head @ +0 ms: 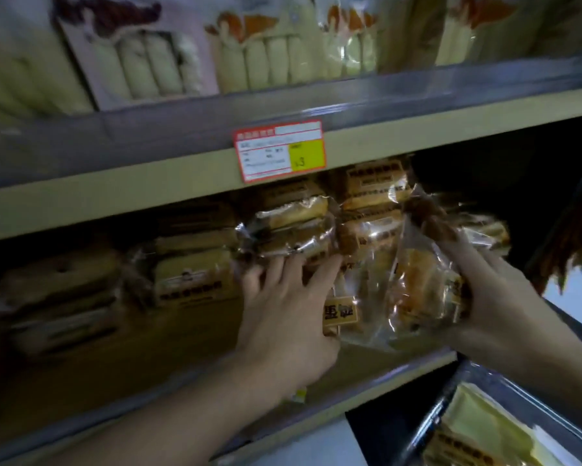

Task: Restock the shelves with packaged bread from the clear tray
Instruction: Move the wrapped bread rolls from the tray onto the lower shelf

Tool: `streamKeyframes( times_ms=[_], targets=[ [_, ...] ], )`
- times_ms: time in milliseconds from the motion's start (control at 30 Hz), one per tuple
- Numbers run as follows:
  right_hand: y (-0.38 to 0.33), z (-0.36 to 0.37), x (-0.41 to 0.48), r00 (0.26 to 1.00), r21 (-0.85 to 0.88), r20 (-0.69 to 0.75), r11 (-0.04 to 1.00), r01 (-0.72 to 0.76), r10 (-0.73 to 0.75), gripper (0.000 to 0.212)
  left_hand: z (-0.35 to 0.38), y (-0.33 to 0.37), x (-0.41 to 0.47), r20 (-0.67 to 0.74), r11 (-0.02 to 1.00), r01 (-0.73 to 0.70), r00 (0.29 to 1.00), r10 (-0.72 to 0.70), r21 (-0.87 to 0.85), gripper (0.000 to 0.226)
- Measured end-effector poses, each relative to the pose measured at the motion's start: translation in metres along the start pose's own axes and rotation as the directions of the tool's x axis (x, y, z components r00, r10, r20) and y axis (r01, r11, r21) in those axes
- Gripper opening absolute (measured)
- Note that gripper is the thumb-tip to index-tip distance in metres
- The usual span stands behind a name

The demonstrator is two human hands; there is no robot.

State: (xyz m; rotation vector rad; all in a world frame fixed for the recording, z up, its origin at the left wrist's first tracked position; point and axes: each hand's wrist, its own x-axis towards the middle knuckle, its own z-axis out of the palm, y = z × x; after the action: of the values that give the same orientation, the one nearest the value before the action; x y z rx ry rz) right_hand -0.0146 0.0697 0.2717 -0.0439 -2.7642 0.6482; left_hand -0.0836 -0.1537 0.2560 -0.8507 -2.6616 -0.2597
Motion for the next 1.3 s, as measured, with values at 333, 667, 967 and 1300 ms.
streamKeyframes(
  times_ms=[333, 667, 967, 1300],
  targets=[
    [-0.107, 0.090, 0.079, 0.964, -0.134, 0.141, 0.961, 0.244, -0.225, 0.075, -0.023, -0.140, -0.056, 0.112, 0.890, 0.349, 0.912, -0.395, 0.293, 0.090],
    [-0.190, 0.179, 0.081, 0.848, -0.140, 0.373, 0.881, 0.451, -0.375, 0.098, -0.023, -0.208, -0.115, 0.225, 0.831, 0.452, 0.816, -0.532, 0.325, 0.102],
    [-0.168, 0.182, 0.073, 0.837, 0.010, 0.318, 0.884, 0.467, -0.445, 0.063, -0.038, -0.211, -0.127, 0.261, 0.883, 0.462, 0.844, -0.468, 0.089, 0.067],
    [-0.169, 0.210, 0.065, 0.848, -0.127, 0.367, 0.883, 0.452, -0.382, 0.054, -0.010, -0.230, -0.142, 0.155, 0.897, 0.352, 0.903, -0.401, 0.266, 0.057]
  ],
)
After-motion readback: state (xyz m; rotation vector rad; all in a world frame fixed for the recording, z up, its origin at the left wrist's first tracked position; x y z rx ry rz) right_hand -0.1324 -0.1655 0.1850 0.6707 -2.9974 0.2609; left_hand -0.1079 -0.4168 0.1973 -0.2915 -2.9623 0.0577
